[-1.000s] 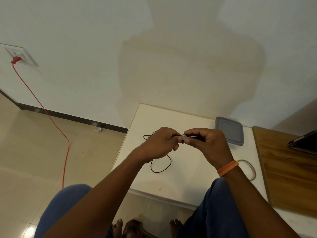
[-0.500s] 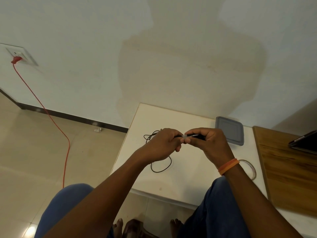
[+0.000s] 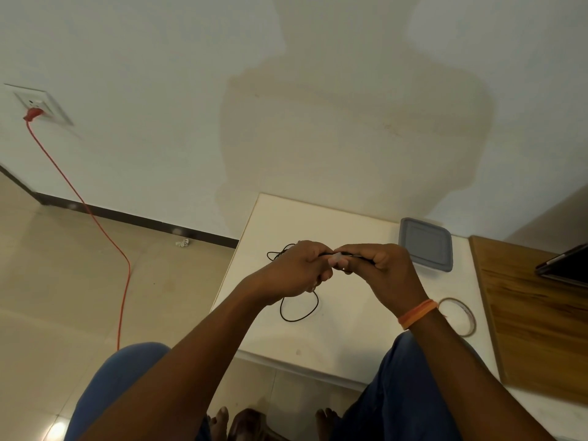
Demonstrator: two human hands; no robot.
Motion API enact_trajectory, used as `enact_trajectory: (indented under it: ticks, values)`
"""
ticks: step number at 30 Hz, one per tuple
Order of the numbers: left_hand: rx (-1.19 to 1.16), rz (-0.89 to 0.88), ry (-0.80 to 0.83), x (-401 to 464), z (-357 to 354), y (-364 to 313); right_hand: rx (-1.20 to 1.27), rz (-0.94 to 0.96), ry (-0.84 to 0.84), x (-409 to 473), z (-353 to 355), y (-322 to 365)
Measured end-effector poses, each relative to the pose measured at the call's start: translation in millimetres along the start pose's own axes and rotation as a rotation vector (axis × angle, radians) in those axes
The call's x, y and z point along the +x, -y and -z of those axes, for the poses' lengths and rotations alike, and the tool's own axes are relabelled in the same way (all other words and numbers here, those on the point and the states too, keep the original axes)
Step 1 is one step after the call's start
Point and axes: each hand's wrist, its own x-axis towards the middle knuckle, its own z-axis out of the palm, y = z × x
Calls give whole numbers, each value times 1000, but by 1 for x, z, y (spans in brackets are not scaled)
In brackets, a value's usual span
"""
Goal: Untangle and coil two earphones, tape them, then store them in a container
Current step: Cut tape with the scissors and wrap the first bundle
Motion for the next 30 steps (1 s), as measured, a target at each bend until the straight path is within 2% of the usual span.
enact_trajectory:
  ticks: [8,12,16,21,25,27,30]
  values:
    - [235,-14,-108,3,-3,8,36,-118,13,2,1,-5]
    - [254,-123,-243,1,0,13,-20,-104,-25,3,0,-3]
    - [337,-216,-292,-2,0,8,-37,-89,-32,4,-1,-2]
    - [693,-249,-286,-5,-3,9,-9,-126,-53,4,-1,-2]
    - [612,-264,-356,-2,-10,7,59,-145,-79,3,0,-1]
    - [696,-341,-363,0,-11,5,79,-146,-85,4,0,0]
    - [982,-571,-437,0,-14,6,110,-151,-89,4,1,0]
